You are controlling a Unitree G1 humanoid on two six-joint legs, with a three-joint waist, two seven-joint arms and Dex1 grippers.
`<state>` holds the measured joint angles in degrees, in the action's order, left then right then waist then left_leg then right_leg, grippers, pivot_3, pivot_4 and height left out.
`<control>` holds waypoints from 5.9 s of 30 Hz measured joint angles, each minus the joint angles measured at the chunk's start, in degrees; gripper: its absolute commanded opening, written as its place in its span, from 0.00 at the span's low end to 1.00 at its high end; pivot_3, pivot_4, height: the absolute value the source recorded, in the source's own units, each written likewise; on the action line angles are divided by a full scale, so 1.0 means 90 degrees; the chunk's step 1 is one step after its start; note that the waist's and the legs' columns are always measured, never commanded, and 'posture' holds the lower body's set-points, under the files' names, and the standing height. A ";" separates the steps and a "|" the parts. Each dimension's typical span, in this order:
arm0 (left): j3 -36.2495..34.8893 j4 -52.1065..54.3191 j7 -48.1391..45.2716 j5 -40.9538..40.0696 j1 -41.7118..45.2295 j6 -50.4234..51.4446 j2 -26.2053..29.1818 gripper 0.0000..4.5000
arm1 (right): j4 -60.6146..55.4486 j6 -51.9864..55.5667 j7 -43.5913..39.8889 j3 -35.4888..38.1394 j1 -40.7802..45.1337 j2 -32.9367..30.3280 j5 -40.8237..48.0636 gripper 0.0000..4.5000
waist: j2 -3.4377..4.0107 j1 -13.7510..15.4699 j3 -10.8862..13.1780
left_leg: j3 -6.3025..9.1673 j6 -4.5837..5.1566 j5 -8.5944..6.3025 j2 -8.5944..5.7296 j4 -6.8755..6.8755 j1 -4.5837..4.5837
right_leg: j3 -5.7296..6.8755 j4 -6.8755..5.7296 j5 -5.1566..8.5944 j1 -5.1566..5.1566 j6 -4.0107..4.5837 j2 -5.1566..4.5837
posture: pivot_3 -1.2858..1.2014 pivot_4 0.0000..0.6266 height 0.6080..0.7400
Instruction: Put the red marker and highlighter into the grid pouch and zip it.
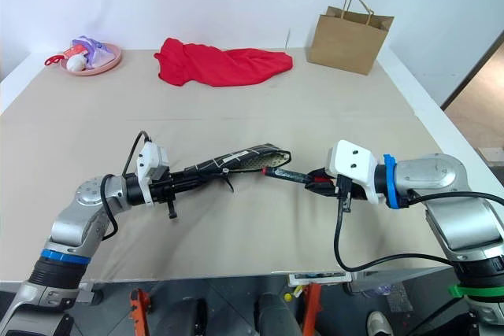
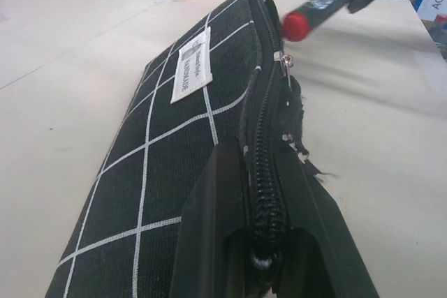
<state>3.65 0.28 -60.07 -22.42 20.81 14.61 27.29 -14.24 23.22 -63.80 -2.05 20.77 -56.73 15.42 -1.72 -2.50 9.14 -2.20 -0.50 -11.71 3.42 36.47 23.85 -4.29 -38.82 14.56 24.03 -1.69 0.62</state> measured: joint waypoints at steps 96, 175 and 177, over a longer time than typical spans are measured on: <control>0.0098 0.0036 0.0135 0.0006 0.0131 0.0078 -0.0123 0.00 | 0.0314 0.2470 0.2116 -0.1559 0.1190 0.3697 0.0507 0.37 | -0.0021 -0.0004 0.0006 | 0.0073 -0.0006 -0.0003 -0.0032 0.0001 0.0016 | -0.0001 -0.0016 -0.0004 0.0018 0.0014 0.0018 | 0.52 0.24 1.00; 0.0320 -0.0472 -0.0170 0.0234 0.0355 -0.0555 -0.0289 0.00 | -0.0076 0.2035 0.1073 0.1067 -0.0499 0.1062 0.1971 0.99 | -0.0021 0.0002 0.0007 | 0.0078 -0.0006 -0.0003 -0.0054 0.0010 0.0020 | -0.0002 -0.0014 -0.0003 0.0010 -0.0005 0.0001 | 0.52 0.24 1.00; 0.0367 -0.0506 -0.0205 0.0316 0.0344 -0.0817 -0.0323 0.00 | 0.0039 0.2008 0.0991 0.1253 -0.0558 0.0883 0.1974 0.99 | -0.0020 0.0007 0.0007 | 0.0077 -0.0006 -0.0003 -0.0056 0.0010 0.0021 | -0.0003 -0.0014 -0.0003 0.0011 -0.0005 -0.0001 | 0.52 0.24 1.00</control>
<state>6.95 -4.27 -61.91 -19.57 23.91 7.26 24.38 -13.89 41.29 -54.88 9.23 15.75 -48.78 33.18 -1.89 -2.44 9.20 -1.51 -0.56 -11.73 2.92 36.56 24.03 -4.32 -38.95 14.53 24.13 -1.74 0.61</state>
